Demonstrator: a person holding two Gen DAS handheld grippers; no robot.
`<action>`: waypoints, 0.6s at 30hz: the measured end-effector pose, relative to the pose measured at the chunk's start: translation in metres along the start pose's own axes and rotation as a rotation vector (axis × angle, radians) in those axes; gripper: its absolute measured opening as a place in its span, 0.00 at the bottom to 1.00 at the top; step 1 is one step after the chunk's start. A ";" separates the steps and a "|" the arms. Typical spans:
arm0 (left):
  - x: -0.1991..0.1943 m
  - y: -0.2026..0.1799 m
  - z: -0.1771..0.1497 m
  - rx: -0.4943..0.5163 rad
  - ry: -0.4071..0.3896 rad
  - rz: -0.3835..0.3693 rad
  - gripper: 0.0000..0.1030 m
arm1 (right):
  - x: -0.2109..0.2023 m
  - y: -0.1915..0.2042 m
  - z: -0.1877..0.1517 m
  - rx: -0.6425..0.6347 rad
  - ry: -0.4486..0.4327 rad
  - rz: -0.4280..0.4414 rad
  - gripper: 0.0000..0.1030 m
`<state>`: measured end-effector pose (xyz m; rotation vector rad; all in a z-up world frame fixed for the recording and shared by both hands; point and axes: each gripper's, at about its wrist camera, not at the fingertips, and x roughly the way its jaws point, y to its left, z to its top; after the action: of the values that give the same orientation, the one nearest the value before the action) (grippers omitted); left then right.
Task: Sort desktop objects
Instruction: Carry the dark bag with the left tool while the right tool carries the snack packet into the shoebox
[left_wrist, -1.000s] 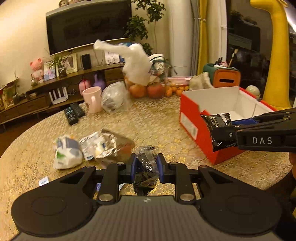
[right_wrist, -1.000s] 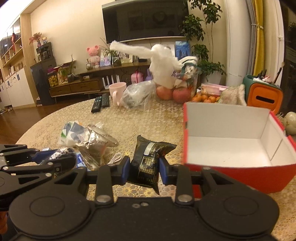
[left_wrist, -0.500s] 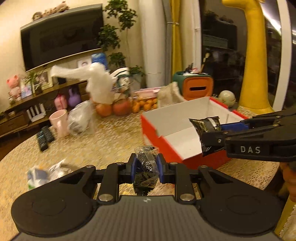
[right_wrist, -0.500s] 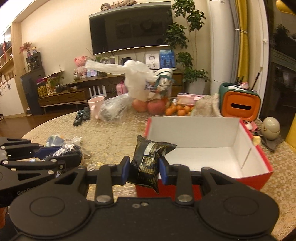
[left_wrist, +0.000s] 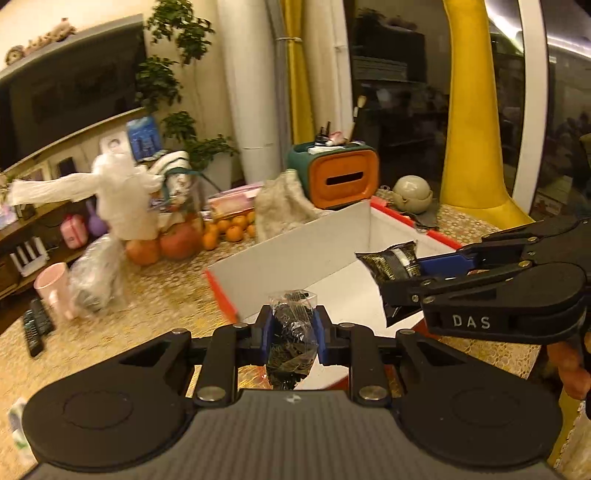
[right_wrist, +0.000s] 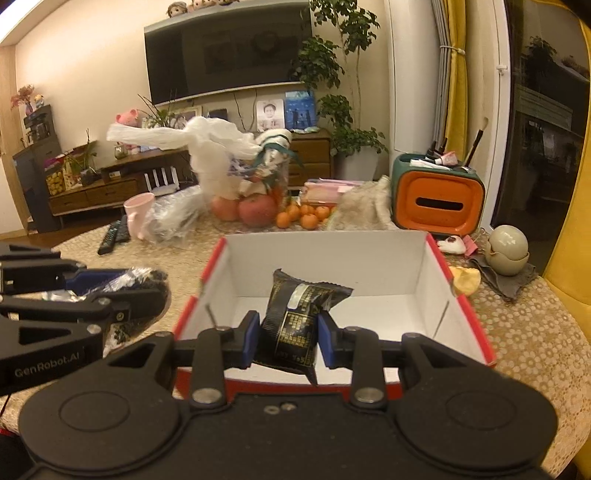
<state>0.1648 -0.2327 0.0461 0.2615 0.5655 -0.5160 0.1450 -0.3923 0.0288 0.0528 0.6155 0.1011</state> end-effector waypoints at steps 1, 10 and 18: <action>0.006 -0.001 0.003 0.008 0.006 -0.004 0.21 | 0.003 -0.004 0.001 0.001 0.005 -0.005 0.31; 0.069 -0.010 0.018 0.045 0.110 -0.063 0.21 | 0.037 -0.036 0.003 0.040 0.099 -0.013 0.31; 0.126 -0.015 0.016 0.078 0.232 -0.082 0.21 | 0.073 -0.052 0.001 0.007 0.204 -0.029 0.31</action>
<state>0.2552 -0.3006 -0.0138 0.3761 0.7848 -0.5921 0.2091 -0.4357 -0.0162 0.0409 0.8199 0.0768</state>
